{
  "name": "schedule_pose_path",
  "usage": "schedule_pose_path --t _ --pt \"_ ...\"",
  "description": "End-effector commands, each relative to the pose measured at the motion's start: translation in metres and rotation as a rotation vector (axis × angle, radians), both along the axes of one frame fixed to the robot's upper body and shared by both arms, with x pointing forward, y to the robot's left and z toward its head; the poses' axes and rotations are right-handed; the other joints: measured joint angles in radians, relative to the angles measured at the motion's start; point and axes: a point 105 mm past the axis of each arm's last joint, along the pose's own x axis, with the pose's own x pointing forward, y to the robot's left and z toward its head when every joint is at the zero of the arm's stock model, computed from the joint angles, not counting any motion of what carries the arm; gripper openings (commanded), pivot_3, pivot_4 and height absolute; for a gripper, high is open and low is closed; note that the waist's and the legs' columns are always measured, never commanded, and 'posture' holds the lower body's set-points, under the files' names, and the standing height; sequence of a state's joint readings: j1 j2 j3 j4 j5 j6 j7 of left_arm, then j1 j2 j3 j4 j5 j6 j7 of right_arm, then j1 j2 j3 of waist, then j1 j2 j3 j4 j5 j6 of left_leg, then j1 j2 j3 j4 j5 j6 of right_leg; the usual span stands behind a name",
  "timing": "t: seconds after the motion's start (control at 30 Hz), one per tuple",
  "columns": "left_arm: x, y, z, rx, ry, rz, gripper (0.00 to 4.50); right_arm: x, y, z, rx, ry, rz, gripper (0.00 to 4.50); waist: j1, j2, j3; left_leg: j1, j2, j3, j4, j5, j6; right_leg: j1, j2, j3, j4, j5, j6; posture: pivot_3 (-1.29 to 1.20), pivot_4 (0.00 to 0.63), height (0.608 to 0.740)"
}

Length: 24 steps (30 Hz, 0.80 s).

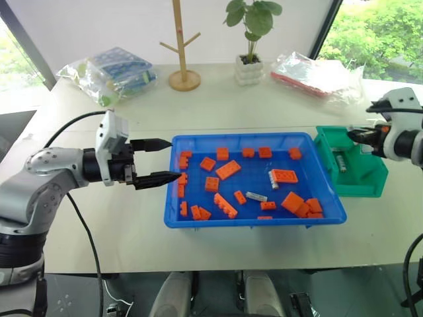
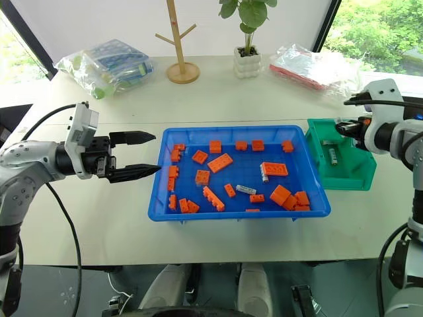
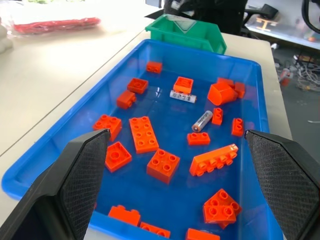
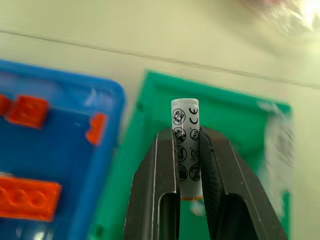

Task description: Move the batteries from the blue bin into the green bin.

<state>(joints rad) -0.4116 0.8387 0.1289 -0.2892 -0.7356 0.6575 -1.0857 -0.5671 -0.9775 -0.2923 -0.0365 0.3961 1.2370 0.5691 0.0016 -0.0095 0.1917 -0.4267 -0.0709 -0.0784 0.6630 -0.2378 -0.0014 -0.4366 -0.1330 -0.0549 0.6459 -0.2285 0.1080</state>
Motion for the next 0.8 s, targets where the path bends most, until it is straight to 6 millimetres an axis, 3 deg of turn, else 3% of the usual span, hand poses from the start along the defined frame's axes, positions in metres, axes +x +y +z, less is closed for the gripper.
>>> schedule_pose_path --t 0.03,0.13,0.23,0.37,0.43,0.57,0.67,0.8 --pt "0.000 -0.003 0.010 0.003 -0.055 -0.019 4.50 -0.005 -0.004 0.005 -0.035 -0.038 0.000 1.76 0.001 0.000 0.000 0.000 0.000 0.000 0.000 0.000 0.000 0.000 0.000 0.000 0.000 0.000 0.000 0.00 0.150 0.693" --pt "0.001 -0.003 0.011 0.003 -0.059 -0.023 4.50 -0.005 -0.004 0.004 -0.082 -0.049 0.010 3.30 0.001 0.000 0.000 0.000 0.000 0.000 0.000 0.000 0.000 0.000 0.000 0.000 0.000 0.000 0.000 0.00 0.150 0.693" --pt "0.002 -0.002 0.011 0.005 -0.061 -0.025 4.50 0.000 0.011 0.020 -0.106 -0.129 0.111 3.30 0.002 0.000 0.000 0.000 0.000 0.000 0.000 0.000 0.000 0.000 0.000 0.000 0.000 0.000 0.000 0.00 0.150 0.693" --pt "0.003 -0.003 0.012 0.006 -0.064 -0.025 4.50 -0.008 0.074 0.043 0.019 -0.195 0.433 3.30 -0.001 0.001 0.001 0.000 0.000 0.000 0.000 0.000 0.000 0.000 0.000 0.000 0.000 0.000 0.000 0.00 0.150 0.693" --pt "0.003 -0.003 0.011 0.007 -0.065 -0.025 4.50 -0.019 0.104 0.035 0.030 -0.154 0.589 3.30 0.000 0.001 0.001 0.000 0.000 -0.001 0.000 0.000 0.000 0.000 0.000 0.000 0.000 0.000 0.000 0.00 0.150 0.693" --pt "0.001 -0.004 0.012 0.007 -0.066 -0.025 4.50 -0.037 0.138 0.005 0.017 -0.037 0.782 3.30 0.011 -0.001 0.002 0.000 0.000 -0.001 0.000 0.000 0.001 0.001 0.000 0.000 -0.001 0.000 0.001 0.00 0.150 0.693" --pt "0.001 -0.003 0.012 0.012 -0.066 -0.023 4.50 -0.047 0.153 -0.027 -0.021 0.057 0.884 3.30 0.013 -0.002 0.002 0.000 -0.001 -0.002 0.001 0.000 0.001 0.002 0.000 0.000 -0.003 0.000 0.000 0.00 0.150 0.693" --pt "0.000 -0.002 0.013 0.017 -0.067 -0.019 4.50 -0.049 0.155 -0.053 -0.042 0.121 0.916 3.30 0.011 -0.002 0.002 -0.001 -0.001 -0.002 0.001 -0.001 0.001 0.003 0.000 0.000 -0.005 -0.001 0.000 0.00 0.150 0.693"
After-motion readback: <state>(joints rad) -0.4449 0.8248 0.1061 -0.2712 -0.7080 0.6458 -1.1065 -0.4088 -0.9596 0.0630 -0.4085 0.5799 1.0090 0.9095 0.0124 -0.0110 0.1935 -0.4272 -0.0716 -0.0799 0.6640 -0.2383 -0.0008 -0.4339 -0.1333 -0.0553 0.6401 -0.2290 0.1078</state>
